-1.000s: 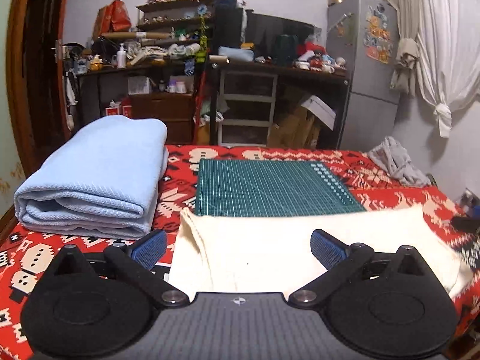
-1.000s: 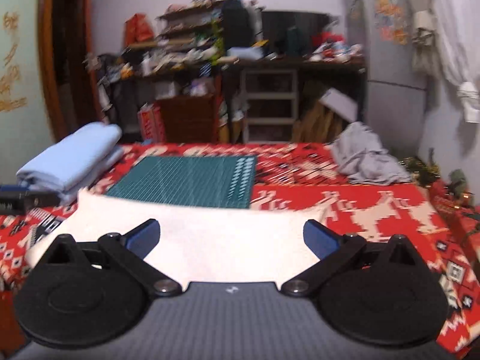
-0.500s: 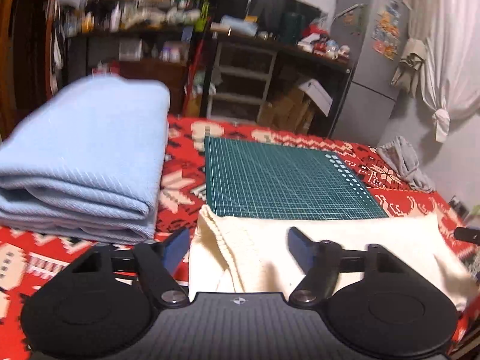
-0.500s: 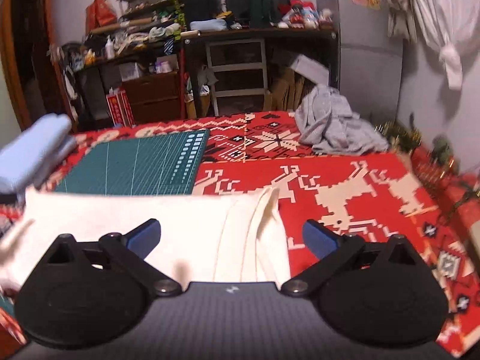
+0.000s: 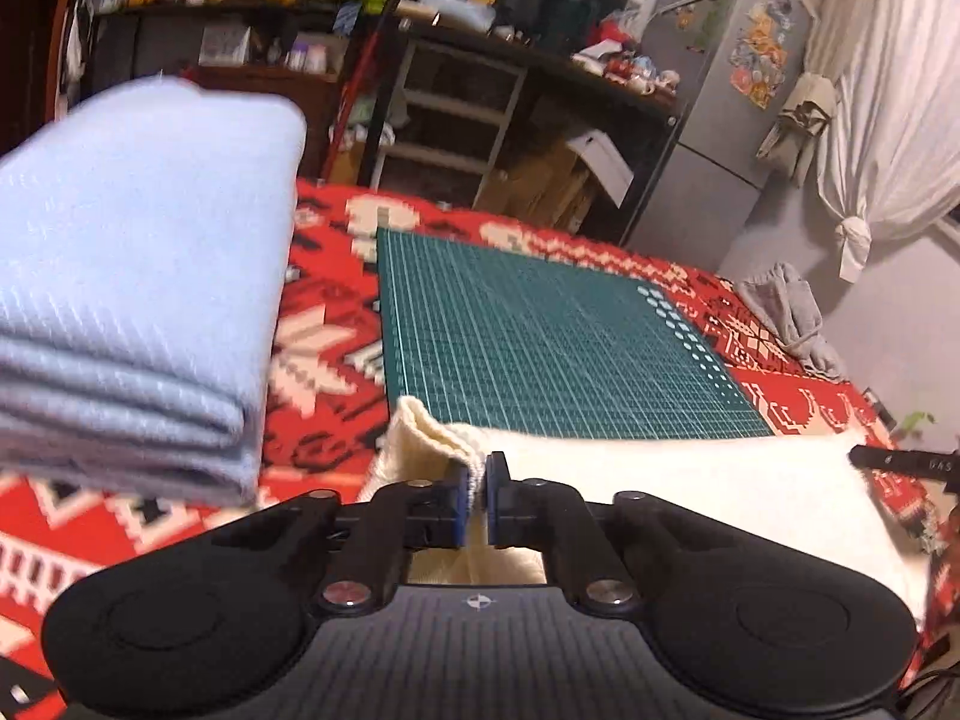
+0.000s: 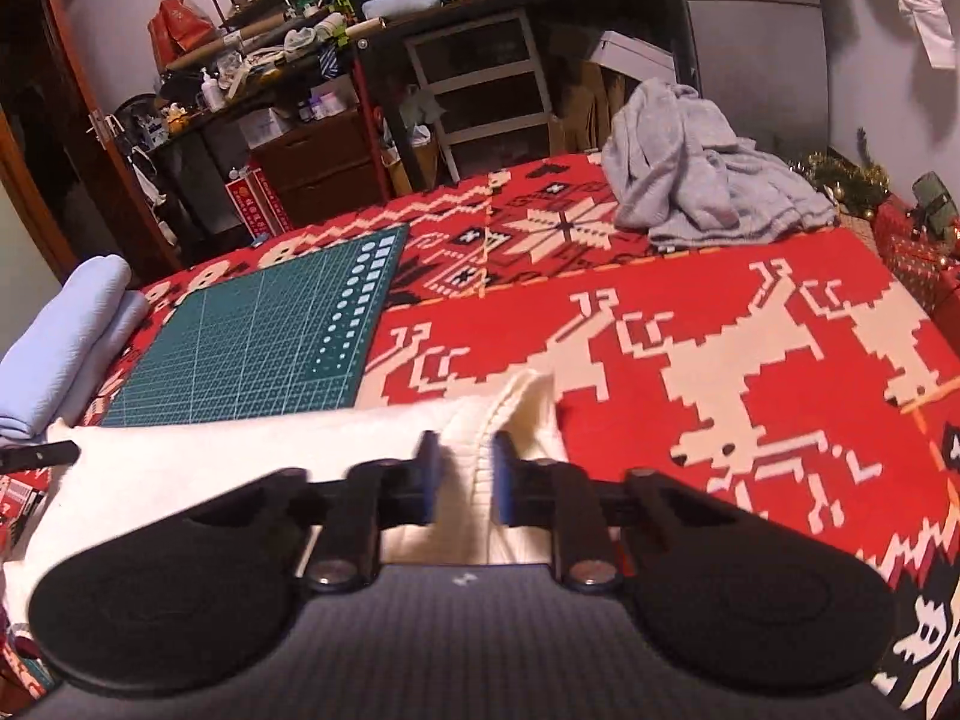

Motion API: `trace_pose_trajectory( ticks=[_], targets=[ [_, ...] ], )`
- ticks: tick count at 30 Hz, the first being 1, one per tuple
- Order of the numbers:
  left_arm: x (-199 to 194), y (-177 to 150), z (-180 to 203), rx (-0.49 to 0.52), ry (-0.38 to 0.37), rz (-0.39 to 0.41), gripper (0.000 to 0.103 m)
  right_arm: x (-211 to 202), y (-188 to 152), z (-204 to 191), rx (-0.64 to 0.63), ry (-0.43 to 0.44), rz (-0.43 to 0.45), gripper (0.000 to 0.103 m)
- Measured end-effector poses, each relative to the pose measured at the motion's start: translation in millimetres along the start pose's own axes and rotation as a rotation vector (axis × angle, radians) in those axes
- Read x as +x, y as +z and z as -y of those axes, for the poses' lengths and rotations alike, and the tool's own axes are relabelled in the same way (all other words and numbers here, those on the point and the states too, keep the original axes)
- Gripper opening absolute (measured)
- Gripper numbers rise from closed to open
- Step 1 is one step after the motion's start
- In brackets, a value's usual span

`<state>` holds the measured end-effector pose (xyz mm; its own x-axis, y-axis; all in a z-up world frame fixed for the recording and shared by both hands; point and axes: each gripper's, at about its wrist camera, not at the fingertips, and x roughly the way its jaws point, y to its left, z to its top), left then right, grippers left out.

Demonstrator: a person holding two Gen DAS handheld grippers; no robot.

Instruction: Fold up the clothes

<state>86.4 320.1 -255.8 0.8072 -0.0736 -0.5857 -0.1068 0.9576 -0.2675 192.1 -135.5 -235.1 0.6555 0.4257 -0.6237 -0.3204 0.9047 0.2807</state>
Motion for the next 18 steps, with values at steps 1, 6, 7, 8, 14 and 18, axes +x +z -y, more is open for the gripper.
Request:
trace_pose_trajectory(
  ticks=[1,6,7,8,14,18],
  targets=[
    [-1,2,1,0.001,0.002,0.009,0.005,-2,1,-2,-0.003,-0.004,0.009,0.004],
    [1,11,-6,-0.043,-0.001,-0.002,0.005,-10,10,3,0.044,0.02,0.059,0.003],
    [6,10,-7,-0.04,0.008,-0.019,0.005,-7,11,5,0.057,0.02,0.057,0.004],
    [10,9,-7,-0.032,0.018,-0.037,0.005,-3,11,7,0.062,0.017,0.046,0.004],
    [8,10,-10,-0.023,0.06,-0.053,0.019,9,5,17,0.094,-0.008,0.011,0.019],
    [-15,5,-5,0.012,0.121,-0.03,0.033,-12,0,18,0.105,-0.037,0.04,0.022]
  ],
)
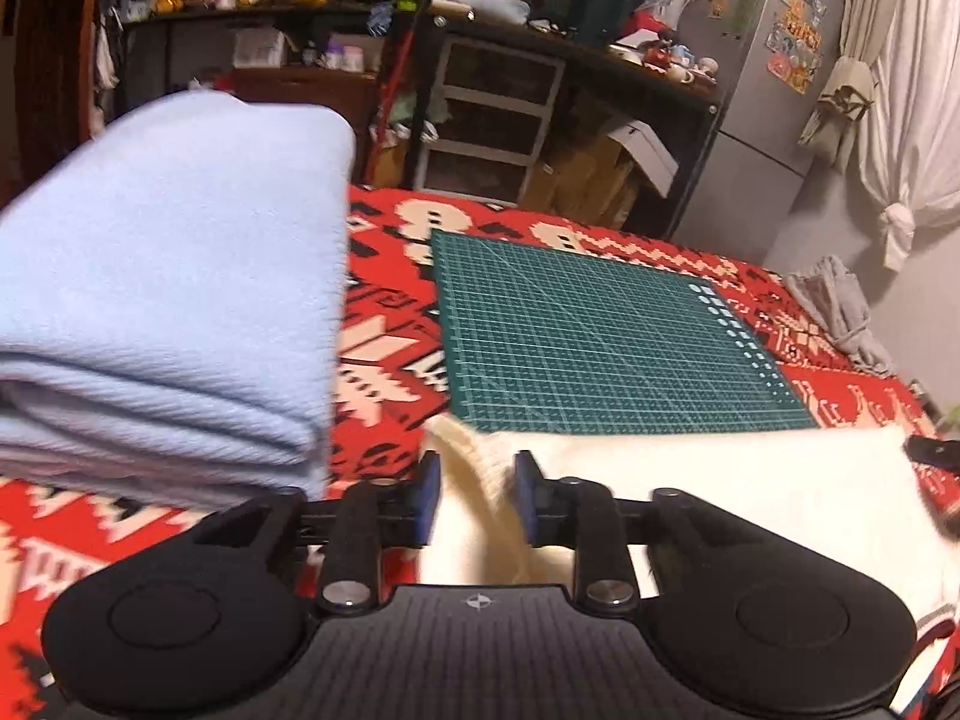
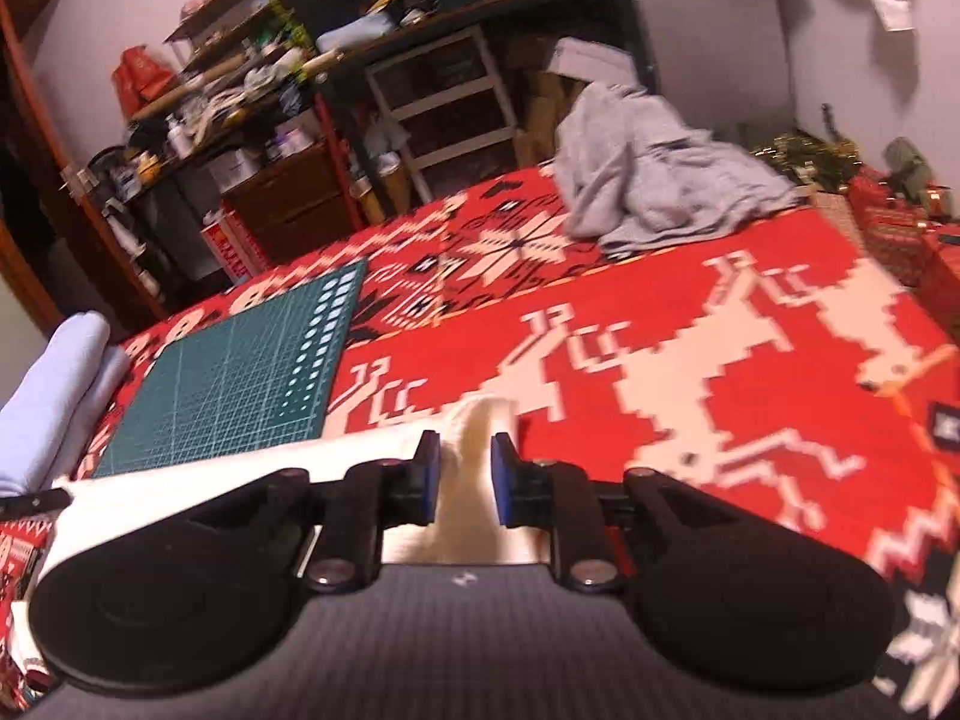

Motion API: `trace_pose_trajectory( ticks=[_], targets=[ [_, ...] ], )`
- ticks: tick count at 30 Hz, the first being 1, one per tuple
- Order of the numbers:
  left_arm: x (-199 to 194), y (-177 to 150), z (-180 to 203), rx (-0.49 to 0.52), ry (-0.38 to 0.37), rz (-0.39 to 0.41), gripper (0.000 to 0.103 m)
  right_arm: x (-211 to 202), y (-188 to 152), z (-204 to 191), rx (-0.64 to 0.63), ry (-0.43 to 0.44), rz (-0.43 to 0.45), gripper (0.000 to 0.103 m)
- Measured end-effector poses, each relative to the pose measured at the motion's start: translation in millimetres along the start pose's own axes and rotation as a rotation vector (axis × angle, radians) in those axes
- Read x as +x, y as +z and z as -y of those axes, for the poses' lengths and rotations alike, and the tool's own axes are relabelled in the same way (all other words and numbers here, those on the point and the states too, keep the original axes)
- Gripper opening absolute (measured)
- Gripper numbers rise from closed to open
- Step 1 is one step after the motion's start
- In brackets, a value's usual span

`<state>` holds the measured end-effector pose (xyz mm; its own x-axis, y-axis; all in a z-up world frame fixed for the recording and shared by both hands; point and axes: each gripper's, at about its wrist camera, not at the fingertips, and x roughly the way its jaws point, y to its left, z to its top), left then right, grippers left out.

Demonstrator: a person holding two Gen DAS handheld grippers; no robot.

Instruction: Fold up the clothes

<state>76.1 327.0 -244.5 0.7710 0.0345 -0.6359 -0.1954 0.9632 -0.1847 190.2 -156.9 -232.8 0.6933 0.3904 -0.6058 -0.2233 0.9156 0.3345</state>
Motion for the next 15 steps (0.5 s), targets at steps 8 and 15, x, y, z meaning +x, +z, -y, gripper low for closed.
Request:
trace_pose_trajectory(
  ticks=[8,15],
  targets=[
    [-67,-31,45,0.088,-0.044,0.105,0.034,-69,-41,-51,-0.16,0.041,0.063,0.022],
    [-77,-82,95,0.232,-0.105,0.083,0.034,-95,-108,-80,-0.224,0.021,0.062,0.022]
  ],
)
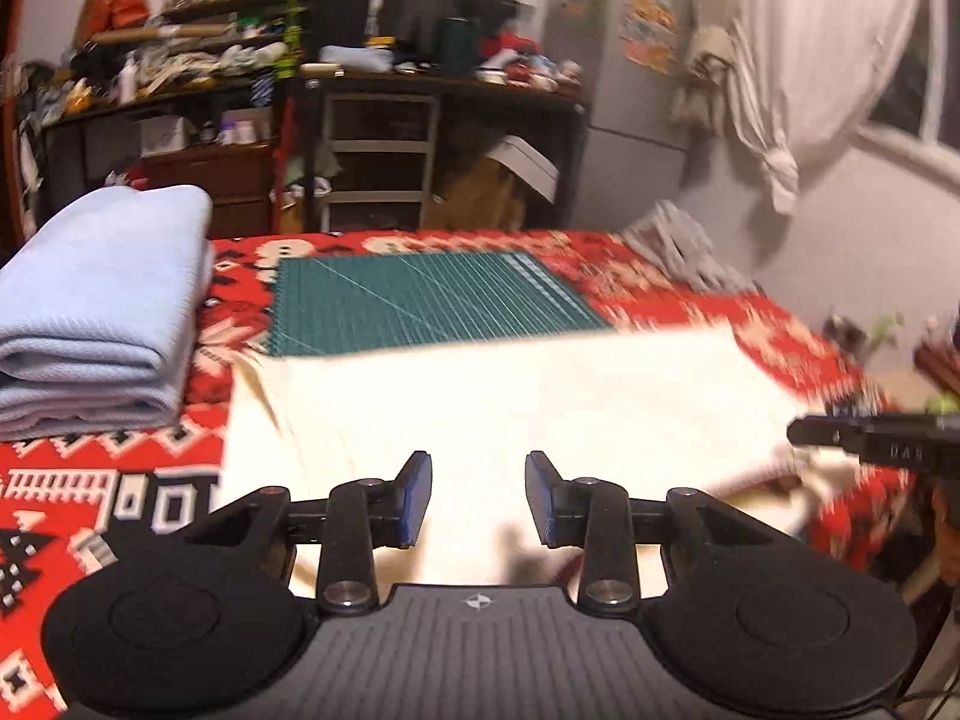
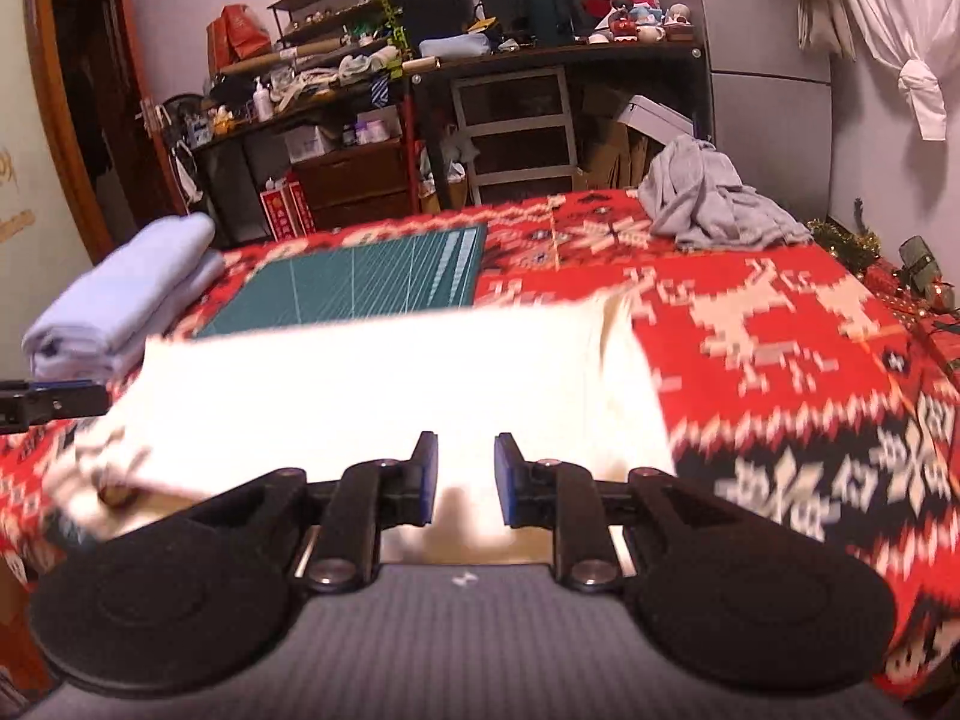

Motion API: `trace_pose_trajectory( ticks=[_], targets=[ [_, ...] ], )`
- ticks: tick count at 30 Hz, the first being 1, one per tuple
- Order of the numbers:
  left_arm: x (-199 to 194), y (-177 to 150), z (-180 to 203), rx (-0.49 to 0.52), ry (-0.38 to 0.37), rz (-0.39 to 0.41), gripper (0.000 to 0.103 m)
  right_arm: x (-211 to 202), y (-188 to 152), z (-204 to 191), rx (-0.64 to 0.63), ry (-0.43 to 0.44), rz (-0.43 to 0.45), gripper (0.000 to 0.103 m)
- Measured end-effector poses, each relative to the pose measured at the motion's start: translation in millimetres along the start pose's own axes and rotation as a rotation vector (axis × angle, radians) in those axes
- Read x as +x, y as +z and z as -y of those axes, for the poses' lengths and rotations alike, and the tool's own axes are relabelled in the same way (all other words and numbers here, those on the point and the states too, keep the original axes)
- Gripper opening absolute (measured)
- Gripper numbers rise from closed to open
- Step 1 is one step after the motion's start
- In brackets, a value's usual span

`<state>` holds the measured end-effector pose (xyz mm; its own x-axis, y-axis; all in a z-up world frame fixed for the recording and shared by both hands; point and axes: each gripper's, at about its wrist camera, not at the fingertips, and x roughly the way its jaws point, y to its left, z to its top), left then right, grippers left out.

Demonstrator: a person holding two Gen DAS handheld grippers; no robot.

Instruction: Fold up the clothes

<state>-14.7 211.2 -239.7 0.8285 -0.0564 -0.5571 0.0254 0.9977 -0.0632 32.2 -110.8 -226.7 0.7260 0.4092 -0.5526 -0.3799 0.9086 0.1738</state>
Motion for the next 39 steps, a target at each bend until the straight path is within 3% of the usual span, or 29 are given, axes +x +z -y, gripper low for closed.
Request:
trace_pose_trajectory(
  ticks=[3,8,12,15,17,21,24,25,29,31,33,39],
  targets=[
    [3,-21,5,0.059,0.051,-0.025,0.035,-6,-24,-3,-0.009,-0.025,-0.013,0.022],
    [-4,-42,0,0.04,0.063,0.018,0.042,-18,-43,-7,-0.035,-0.044,0.013,0.022],
    [-9,-41,3,0.054,0.089,0.014,0.045,-24,-40,-8,-0.019,-0.048,0.007,0.026],
    [-19,-37,11,0.086,0.115,0.053,0.044,-33,-34,-9,-0.013,-0.065,0.06,0.032],
    [-21,-33,15,0.094,0.113,0.077,0.044,-36,-31,-12,-0.022,-0.083,0.1,0.04],
    [-9,-29,23,0.122,0.098,0.054,0.044,-25,-27,-14,-0.038,-0.085,0.096,0.042],
    [-1,-36,23,0.123,0.092,0.026,0.038,-13,-35,-17,-0.085,-0.102,0.077,0.039],
    [-3,-40,23,0.118,0.085,0.028,0.037,-11,-39,-18,-0.11,-0.103,0.071,0.033],
    [-10,-49,20,0.104,0.067,0.031,0.037,-14,-46,-17,-0.142,-0.094,0.08,0.032],
    [-14,-47,20,0.115,0.077,0.025,0.027,-17,-43,-14,-0.133,-0.1,0.071,0.031],
    [-19,-44,21,0.126,0.102,0.037,0.021,-21,-37,-12,-0.131,-0.111,0.088,0.025],
    [-13,-33,13,0.085,0.11,0.053,0.018,-13,-22,-9,-0.141,-0.103,0.101,0.01]
  ],
)
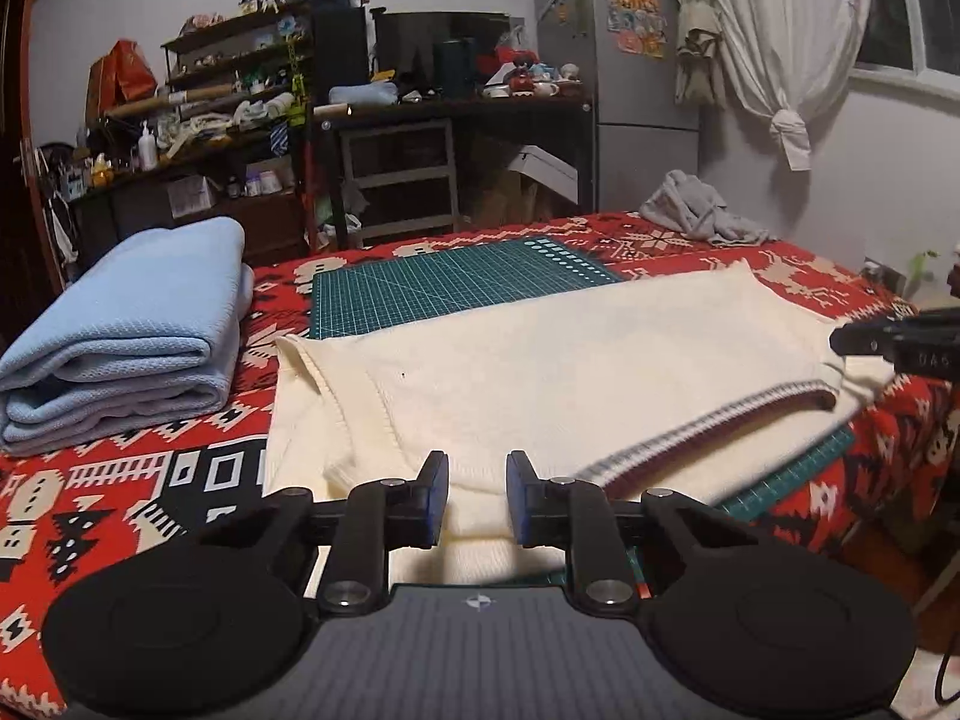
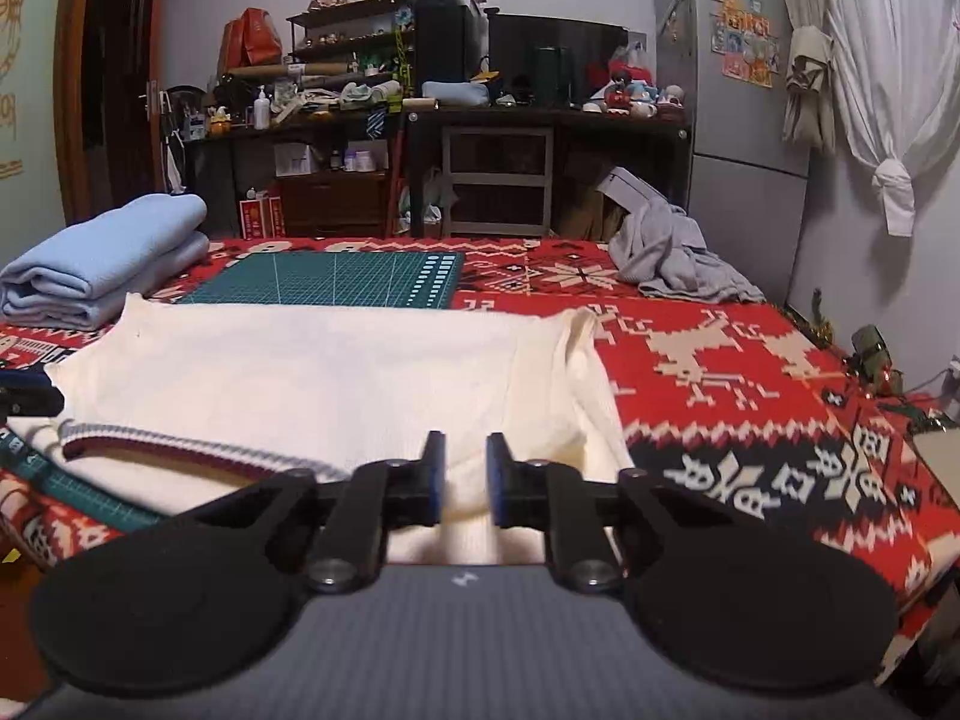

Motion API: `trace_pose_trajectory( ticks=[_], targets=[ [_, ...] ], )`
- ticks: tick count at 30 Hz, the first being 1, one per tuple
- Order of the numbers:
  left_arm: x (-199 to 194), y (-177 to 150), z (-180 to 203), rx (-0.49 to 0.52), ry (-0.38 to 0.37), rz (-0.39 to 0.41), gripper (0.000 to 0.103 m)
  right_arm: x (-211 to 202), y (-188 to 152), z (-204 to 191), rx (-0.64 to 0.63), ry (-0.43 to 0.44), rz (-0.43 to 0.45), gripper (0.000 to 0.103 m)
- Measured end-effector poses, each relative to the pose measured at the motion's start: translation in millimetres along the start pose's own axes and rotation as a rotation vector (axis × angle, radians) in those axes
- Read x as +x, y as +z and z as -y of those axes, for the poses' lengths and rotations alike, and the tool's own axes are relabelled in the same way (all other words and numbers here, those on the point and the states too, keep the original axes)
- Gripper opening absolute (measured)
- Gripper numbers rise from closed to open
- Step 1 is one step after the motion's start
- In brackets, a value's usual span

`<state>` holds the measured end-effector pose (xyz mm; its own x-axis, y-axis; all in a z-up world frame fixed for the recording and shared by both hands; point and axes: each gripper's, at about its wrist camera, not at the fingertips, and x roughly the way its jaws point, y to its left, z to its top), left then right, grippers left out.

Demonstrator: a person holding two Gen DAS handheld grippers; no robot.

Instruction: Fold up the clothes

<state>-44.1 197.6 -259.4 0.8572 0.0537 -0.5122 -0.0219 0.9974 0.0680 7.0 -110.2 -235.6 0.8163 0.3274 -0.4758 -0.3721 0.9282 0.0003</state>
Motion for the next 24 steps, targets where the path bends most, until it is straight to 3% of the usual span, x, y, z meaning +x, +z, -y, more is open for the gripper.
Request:
trace_pose_trajectory(
  ticks=[3,9,12,14,21,24],
  targets=[
    [12,-4,-8,-0.036,0.015,-0.043,0.017,16,-5,6,0.028,0.0,-0.055,0.007],
    [3,-14,-24,-0.105,0.024,-0.044,0.017,13,-15,12,0.013,-0.008,-0.031,0.004],
    [-3,-13,-21,-0.104,0.03,-0.044,0.016,8,-12,13,0.035,-0.026,-0.047,0.005],
    [-9,-10,-17,-0.104,0.02,-0.024,0.016,2,-10,6,0.012,-0.019,-0.037,0.013],
    [0,-8,15,-0.023,-0.04,-0.034,0.016,-3,-4,-25,-0.05,0.07,-0.032,0.012],
    [-2,-15,18,-0.017,-0.028,-0.027,0.017,0,-12,-32,-0.063,0.082,-0.054,0.011]
  ],
)
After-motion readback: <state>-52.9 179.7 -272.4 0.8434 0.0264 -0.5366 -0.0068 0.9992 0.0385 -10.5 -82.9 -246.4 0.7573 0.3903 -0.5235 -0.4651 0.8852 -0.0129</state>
